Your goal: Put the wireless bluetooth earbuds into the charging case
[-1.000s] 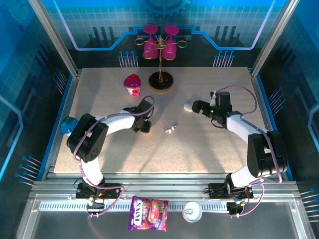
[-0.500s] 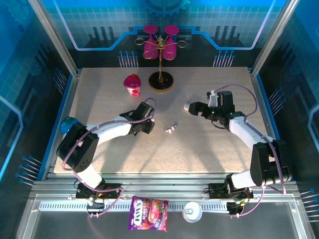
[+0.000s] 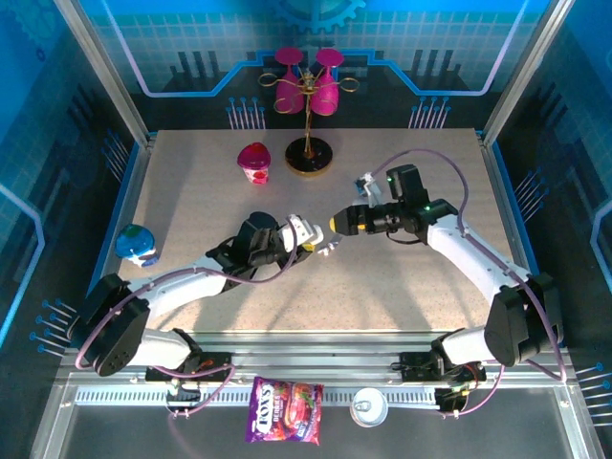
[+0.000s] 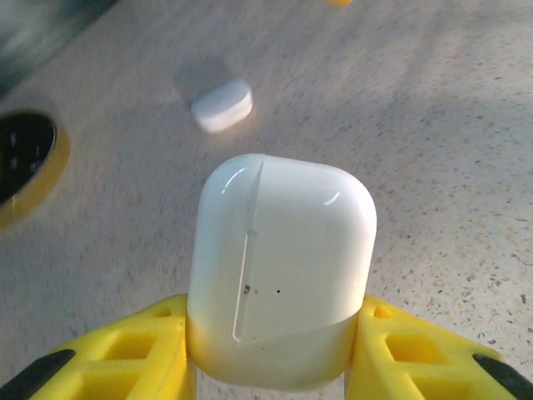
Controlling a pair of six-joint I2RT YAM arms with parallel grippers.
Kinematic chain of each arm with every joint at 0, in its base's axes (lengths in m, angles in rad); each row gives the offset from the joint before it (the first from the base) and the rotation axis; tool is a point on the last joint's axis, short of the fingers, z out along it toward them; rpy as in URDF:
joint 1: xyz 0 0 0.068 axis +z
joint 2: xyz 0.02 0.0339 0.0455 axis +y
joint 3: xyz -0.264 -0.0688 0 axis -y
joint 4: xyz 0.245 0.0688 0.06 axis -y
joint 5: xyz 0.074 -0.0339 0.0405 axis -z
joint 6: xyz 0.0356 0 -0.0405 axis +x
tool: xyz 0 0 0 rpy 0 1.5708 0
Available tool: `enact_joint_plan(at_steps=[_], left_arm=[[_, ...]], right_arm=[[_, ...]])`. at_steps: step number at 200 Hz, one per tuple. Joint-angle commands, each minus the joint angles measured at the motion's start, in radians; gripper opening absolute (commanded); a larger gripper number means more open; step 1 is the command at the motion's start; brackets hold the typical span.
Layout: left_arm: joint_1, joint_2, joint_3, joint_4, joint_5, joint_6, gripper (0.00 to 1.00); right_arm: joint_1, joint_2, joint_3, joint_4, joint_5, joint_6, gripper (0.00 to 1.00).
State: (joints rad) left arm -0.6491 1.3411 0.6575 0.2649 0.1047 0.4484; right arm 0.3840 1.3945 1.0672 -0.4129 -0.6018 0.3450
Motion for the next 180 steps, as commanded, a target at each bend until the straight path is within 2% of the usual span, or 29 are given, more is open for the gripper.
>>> enact_joint_plan(at_steps=[1,64,112,133,142,165,180], left_arm=[[-0.025,-0.033,-0.019,0.100,0.088,0.157,0.26],[-0.061,-0.040,-0.020,0.130,0.036,0.198,0.26],[-0.071,-0.032,-0.022,0.134,0.008,0.195,0.27],[-0.072,-0.030,-0.021,0.140,0.002,0.177,0.35],[-0.073,-0.028,-0.019,0.142,0.001,0.162,0.44],[-0.072,-0.028,-0.013,0.147,0.002,0.119,0.46],[-0.072,-0.033,-0.015,0.154,0.005,0.089,0.53]], right_arm=[[0.038,0.032,0.044,-0.061,-0.054,-0.010,0.72],[0.096,0.104,0.065,-0.060,-0.062,0.022,0.52],[0.102,0.114,0.071,-0.059,-0.059,0.024,0.28],[0.102,0.099,0.077,-0.061,-0.044,-0.009,0.23],[0.102,0.091,0.076,-0.057,-0.031,-0.028,0.21],[0.096,0.065,0.061,-0.030,-0.005,-0.054,0.16],[0.088,0.053,0.054,-0.012,-0.006,-0.055,0.14]])
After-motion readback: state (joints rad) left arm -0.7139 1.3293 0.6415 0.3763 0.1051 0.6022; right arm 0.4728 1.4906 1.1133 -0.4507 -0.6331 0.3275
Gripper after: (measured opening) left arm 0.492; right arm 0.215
